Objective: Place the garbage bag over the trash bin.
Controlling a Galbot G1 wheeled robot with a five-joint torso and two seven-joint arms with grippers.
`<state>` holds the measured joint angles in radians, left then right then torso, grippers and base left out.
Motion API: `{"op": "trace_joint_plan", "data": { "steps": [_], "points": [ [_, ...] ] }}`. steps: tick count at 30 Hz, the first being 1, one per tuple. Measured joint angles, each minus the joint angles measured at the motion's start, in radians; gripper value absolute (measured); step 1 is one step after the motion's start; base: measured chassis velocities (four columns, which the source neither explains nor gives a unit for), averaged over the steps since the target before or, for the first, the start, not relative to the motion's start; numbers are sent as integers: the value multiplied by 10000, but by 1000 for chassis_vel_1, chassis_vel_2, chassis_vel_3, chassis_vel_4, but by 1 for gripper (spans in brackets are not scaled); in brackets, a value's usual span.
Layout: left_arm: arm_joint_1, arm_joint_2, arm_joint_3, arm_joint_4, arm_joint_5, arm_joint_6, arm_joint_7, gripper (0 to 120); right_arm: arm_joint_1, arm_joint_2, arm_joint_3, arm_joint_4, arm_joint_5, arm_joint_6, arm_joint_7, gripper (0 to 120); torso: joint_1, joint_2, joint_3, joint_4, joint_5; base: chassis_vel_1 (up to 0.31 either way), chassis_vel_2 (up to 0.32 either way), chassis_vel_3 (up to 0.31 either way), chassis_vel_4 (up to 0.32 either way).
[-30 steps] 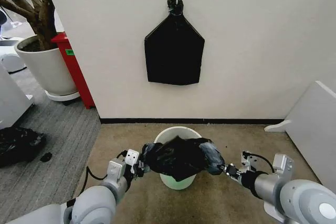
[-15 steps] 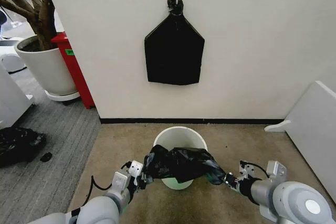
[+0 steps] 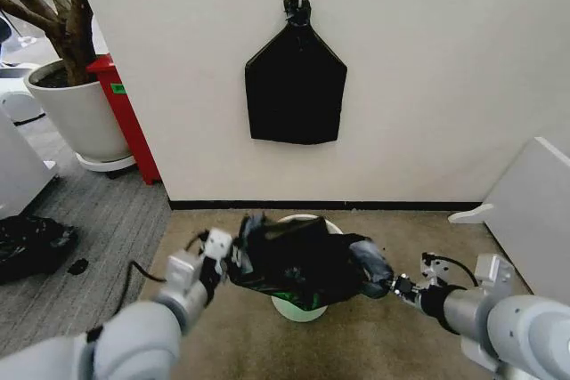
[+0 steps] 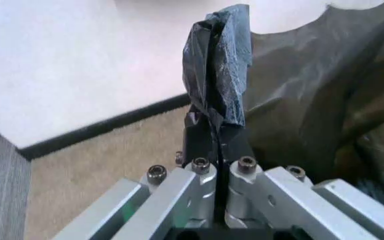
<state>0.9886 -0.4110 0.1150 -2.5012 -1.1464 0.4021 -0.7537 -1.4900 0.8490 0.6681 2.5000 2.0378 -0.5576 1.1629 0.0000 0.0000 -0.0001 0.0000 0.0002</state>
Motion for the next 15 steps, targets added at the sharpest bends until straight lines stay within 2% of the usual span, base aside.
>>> {"op": "trace_joint_plan", "data": {
  "steps": [3,7,12,15],
  "points": [
    [155,153,-186,-48,-330,166,-183,0,114,-42,37,31,-22,81,92,0,0,0,1,2,-1,0,0,0,0],
    [150,47,-56,-32,-302,239,-284,0,38,76,-213,31,-30,-21,94,0,0,0,1,1,0,0,0,0,0],
    [-25,-271,605,611,21,200,-129,0,-216,532,-663,26,-275,-224,81,0,0,-1,0,-1,-1,0,0,0,0],
    [-181,-495,1293,1205,354,97,33,0,-250,739,-906,21,-561,-313,-118,0,0,-1,0,-1,-2,0,0,0,0]
  ]
}}
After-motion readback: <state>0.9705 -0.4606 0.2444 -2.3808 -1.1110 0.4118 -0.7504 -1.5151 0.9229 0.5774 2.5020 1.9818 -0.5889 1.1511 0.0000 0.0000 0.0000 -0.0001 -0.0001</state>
